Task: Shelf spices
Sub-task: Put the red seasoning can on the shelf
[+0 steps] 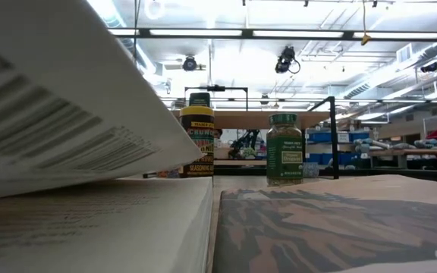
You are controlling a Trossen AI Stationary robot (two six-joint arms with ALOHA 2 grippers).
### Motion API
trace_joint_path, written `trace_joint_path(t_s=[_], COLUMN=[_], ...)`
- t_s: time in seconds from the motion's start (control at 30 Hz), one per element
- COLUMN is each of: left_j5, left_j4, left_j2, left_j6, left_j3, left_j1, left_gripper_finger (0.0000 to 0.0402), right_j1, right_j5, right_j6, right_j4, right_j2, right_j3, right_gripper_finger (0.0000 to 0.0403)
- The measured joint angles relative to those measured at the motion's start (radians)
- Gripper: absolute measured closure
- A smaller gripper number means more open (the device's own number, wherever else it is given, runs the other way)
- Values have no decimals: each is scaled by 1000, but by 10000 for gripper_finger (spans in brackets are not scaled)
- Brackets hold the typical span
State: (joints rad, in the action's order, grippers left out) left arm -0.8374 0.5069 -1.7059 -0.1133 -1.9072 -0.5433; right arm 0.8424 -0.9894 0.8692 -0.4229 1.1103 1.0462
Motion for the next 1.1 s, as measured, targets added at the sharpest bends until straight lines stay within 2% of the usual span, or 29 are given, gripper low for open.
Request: trace_joint_path(t_s=[0.17, 0.23, 0.3, 0.47, 0.57, 0.67, 0.77, 0.97, 1.1], left_j5=[-260, -335, -369, -374, -382, -371, -316, -177, -173], left_j4=[118, 141, 175, 193, 178, 80, -25, -186, -260], left_j2=[83, 106, 131, 188, 205, 216, 216, 217, 221], left_j6=[2, 41, 110, 388, 576, 688, 699, 628, 544], left_j3=[3, 33, 90, 346, 521, 666, 756, 832, 849], left_j1=[-109, -130, -139, -111, -82, -50, -25, 16, 34], left_gripper_finger=[277, 277, 277, 277, 277, 277, 277, 277, 277], right_j1=[-13, -33, -61, -157, -219, -278, -329, -420, -462], right_j5=[-20, -29, -33, 22, 127, 244, 321, 441, 437], right_j6=[-13, -35, -57, -185, -289, -399, -481, -682, -784], right_j4=[-3, -1, -1, 73, 137, 195, 240, 351, 385], right_j2=[0, 0, 0, 0, 0, 0, 13, 102, 188], right_j3=[0, 0, 0, 0, 0, 0, 0, 0, 0], right_gripper_finger=[167, 171, 177, 195, 202, 203, 202, 203, 196])
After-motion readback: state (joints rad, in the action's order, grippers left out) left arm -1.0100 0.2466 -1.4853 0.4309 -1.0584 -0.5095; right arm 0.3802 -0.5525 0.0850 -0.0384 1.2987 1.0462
